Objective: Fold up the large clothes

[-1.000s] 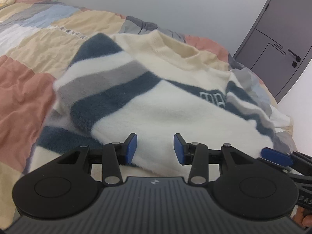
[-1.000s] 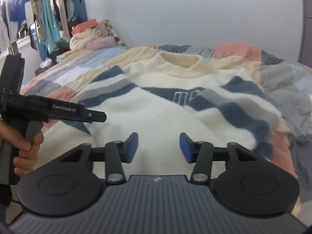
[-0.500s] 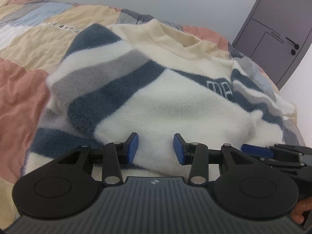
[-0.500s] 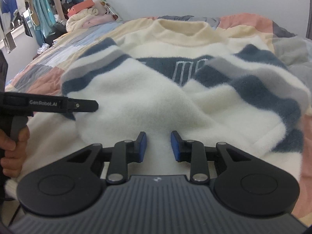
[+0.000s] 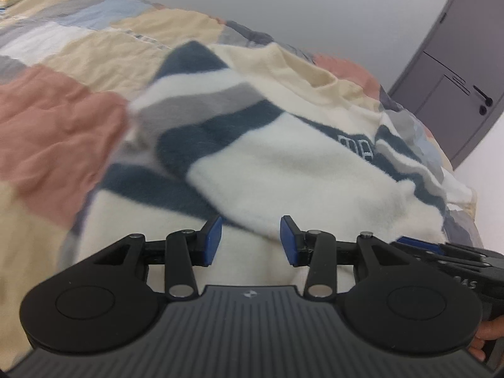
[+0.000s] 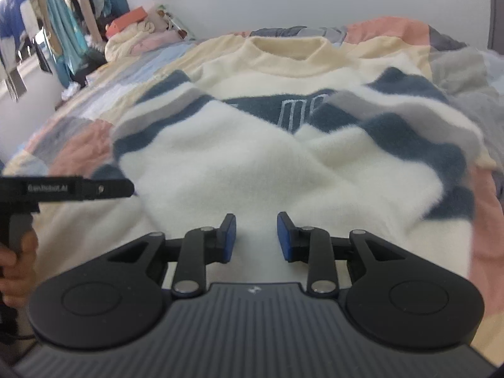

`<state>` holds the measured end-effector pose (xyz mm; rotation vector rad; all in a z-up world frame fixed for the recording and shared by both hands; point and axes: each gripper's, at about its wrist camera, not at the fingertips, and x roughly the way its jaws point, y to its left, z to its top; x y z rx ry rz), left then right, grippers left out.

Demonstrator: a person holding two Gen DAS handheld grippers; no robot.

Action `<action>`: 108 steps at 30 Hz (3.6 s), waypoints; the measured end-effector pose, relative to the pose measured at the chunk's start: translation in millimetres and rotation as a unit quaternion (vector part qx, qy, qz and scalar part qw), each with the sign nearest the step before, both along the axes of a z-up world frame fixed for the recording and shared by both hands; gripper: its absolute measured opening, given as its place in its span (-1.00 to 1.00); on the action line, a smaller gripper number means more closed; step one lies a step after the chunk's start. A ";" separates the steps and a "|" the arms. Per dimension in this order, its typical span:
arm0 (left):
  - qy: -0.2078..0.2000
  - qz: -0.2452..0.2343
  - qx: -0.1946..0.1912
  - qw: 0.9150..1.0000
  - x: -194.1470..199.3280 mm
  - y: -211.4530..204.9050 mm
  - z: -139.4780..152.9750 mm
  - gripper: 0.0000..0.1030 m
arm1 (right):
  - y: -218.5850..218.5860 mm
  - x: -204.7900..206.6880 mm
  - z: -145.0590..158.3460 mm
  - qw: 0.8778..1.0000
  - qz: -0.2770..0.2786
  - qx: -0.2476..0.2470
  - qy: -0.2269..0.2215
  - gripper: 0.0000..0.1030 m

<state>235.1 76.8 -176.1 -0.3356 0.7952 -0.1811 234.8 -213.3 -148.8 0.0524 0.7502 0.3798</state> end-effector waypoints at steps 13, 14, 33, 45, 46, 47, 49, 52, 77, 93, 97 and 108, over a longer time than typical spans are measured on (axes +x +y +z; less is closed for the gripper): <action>0.008 0.056 0.005 0.998 -90.2 12.0 22.8 -0.09 | -61.1 -56.7 4.8 0.980 -0.116 0.121 0.104 -0.38; 0.009 0.058 0.009 0.998 -93.5 12.4 26.9 -0.09 | -62.9 -60.9 4.3 0.977 -0.120 0.131 0.117 -0.35; 0.126 0.111 0.010 0.986 -139.0 47.2 47.0 -0.08 | -90.5 -102.6 5.9 0.953 -0.167 0.055 0.245 0.45; 0.193 0.167 -0.045 0.966 -128.7 77.0 5.8 -0.07 | -89.8 -81.2 -20.0 0.931 -0.159 0.103 0.311 0.49; 0.192 0.162 -0.047 0.967 -128.4 76.6 5.9 -0.07 | -90.8 -82.2 -18.9 0.931 -0.153 0.118 0.309 0.49; 0.191 0.154 -0.049 0.968 -128.3 75.1 6.0 -0.07 | -91.7 -83.7 -17.0 0.932 -0.140 0.139 0.303 0.48; 0.192 0.138 -0.058 0.970 -130.0 70.9 6.1 -0.07 | -90.8 -84.7 -14.2 0.935 -0.121 0.153 0.296 0.48; 0.199 0.107 -0.068 0.972 -133.2 61.7 4.8 -0.07 | -85.9 -85.6 -15.0 0.931 -0.094 0.149 0.320 0.44; 0.028 0.019 -0.216 0.976 -185.7 65.9 113.5 -0.77 | -121.5 -116.1 78.9 0.951 -0.037 0.268 0.148 -0.55; -0.064 0.009 -0.305 0.950 -265.2 92.3 166.6 -0.83 | -132.2 -162.8 178.8 0.934 0.018 0.356 0.004 -0.94; -0.020 0.024 -0.288 0.957 -261.5 91.0 136.6 -0.83 | -130.1 -148.4 150.3 0.948 -0.002 0.316 0.050 -0.94; 0.014 0.028 -0.257 0.966 -261.0 110.3 111.9 -0.83 | -116.4 -112.2 68.5 0.952 -0.067 0.131 0.268 -0.70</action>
